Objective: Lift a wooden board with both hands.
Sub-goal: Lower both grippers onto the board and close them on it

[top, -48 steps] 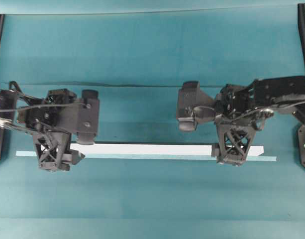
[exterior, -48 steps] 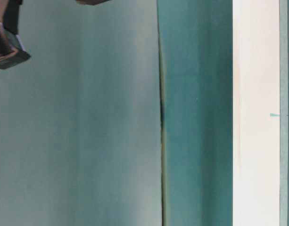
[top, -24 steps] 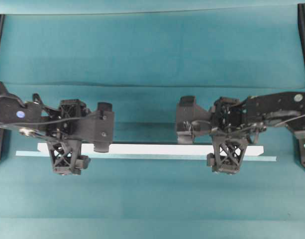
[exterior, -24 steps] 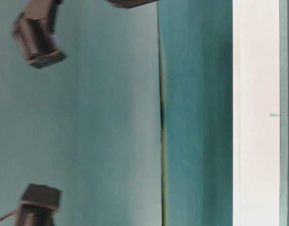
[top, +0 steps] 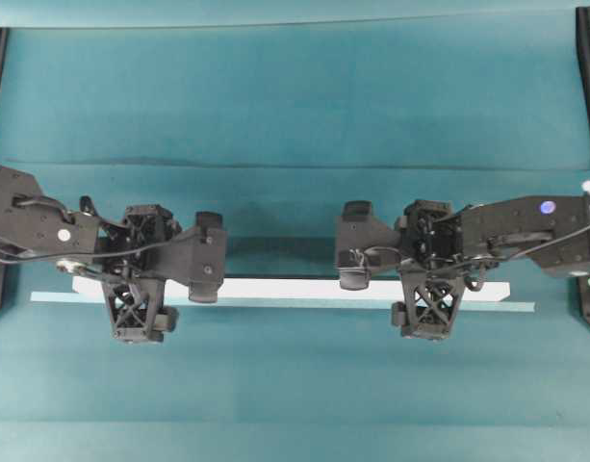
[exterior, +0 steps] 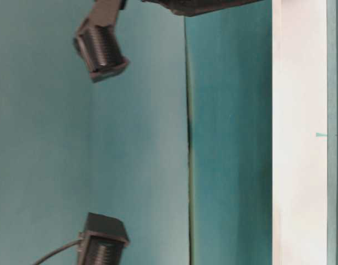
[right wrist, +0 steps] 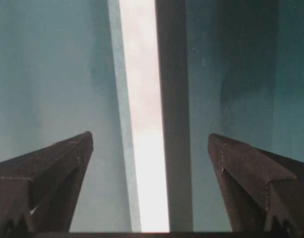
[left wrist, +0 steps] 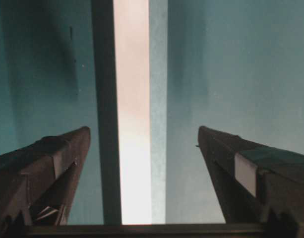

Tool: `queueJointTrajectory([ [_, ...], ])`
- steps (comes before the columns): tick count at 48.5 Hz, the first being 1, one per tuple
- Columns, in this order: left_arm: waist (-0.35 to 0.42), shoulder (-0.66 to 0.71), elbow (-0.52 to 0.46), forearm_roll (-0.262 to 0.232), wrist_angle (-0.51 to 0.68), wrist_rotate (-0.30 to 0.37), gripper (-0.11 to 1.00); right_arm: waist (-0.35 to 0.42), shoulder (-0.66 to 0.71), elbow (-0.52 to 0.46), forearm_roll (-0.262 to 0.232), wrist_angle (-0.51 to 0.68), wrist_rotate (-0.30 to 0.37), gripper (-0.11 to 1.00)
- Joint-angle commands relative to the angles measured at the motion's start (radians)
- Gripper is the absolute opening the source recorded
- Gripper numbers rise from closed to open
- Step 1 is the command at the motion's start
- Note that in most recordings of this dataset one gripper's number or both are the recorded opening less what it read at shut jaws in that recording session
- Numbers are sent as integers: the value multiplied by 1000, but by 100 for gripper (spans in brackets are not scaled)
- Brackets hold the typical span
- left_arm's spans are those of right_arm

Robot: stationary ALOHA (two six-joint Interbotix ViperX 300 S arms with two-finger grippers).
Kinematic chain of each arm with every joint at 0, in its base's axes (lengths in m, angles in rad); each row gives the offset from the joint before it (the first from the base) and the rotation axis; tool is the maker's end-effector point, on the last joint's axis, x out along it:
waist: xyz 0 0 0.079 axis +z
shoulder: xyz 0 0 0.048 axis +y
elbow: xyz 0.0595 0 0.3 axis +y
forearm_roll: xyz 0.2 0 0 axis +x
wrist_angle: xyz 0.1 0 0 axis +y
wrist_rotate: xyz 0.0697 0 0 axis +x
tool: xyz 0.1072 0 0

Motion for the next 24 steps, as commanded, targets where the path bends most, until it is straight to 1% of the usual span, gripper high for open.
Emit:
queueJointTrajectory([
  [1, 3, 9, 2, 2, -20, -3, 97, 0, 21, -3, -2, -9, 2, 93],
  [11, 8, 17, 2, 2, -35, -2, 97, 0, 34, -3, -2, -9, 0, 93],
  [24, 14, 18, 9, 2, -35, 5, 97, -6, 41, 5, -2, -43, 2, 93],
])
